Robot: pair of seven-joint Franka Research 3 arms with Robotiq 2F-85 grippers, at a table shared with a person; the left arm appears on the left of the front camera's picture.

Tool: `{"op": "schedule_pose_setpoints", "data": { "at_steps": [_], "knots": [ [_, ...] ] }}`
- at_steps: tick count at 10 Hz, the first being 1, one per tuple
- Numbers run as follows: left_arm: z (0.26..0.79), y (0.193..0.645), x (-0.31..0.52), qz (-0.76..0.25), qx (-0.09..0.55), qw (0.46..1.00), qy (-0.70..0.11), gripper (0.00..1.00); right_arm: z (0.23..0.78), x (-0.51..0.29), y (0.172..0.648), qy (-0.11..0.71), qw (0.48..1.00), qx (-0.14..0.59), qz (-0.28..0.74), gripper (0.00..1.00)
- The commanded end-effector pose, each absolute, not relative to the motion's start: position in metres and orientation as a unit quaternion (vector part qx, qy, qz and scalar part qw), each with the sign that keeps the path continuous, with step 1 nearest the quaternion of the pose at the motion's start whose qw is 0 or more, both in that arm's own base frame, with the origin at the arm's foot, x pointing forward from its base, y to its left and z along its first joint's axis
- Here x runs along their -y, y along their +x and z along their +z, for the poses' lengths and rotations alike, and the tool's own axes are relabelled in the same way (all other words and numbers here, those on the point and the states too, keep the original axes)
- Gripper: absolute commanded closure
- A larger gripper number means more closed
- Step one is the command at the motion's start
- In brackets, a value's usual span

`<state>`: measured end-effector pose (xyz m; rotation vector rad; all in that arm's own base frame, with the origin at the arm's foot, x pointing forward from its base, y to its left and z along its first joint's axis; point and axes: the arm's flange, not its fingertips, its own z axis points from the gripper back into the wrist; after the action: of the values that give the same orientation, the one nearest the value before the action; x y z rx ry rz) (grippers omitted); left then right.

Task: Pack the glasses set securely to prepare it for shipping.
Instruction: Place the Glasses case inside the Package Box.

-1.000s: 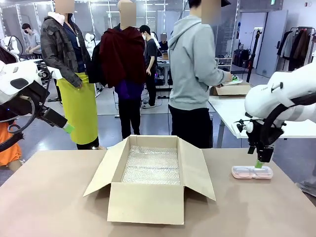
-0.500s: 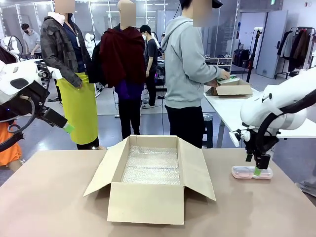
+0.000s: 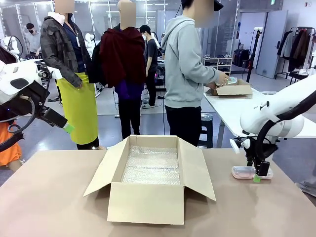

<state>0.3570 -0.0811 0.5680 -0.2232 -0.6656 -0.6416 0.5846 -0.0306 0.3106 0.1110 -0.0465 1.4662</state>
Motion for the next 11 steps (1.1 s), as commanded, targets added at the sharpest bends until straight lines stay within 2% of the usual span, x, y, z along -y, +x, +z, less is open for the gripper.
{"op": "schedule_pose_setpoints", "data": {
  "at_steps": [1, 6, 7, 9, 11],
  "knots": [
    [0.569, 0.357, 0.079, -0.310, 0.322, 0.887, -0.112, 0.00, 0.306, 0.033, 0.585, 0.058, 0.737, 0.043, 0.672, 0.13],
    [0.569, 0.357, 0.079, -0.310, 0.322, 0.887, -0.112, 0.00, 0.324, 0.027, 0.582, 0.043, 0.741, 0.048, 0.669, 0.65],
    [0.569, 0.357, 0.079, -0.310, 0.322, 0.887, -0.112, 0.00, 0.339, 0.023, 0.582, 0.036, 0.749, 0.055, 0.660, 0.69],
    [0.569, 0.357, 0.079, -0.310, 0.322, 0.887, -0.112, 0.00, 0.382, 0.011, 0.578, 0.025, 0.780, 0.056, 0.623, 0.69],
    [0.569, 0.357, 0.079, -0.310, 0.322, 0.887, -0.112, 0.00, 0.420, -0.010, 0.573, 0.018, 0.789, 0.060, 0.611, 0.69]
  ]
}}
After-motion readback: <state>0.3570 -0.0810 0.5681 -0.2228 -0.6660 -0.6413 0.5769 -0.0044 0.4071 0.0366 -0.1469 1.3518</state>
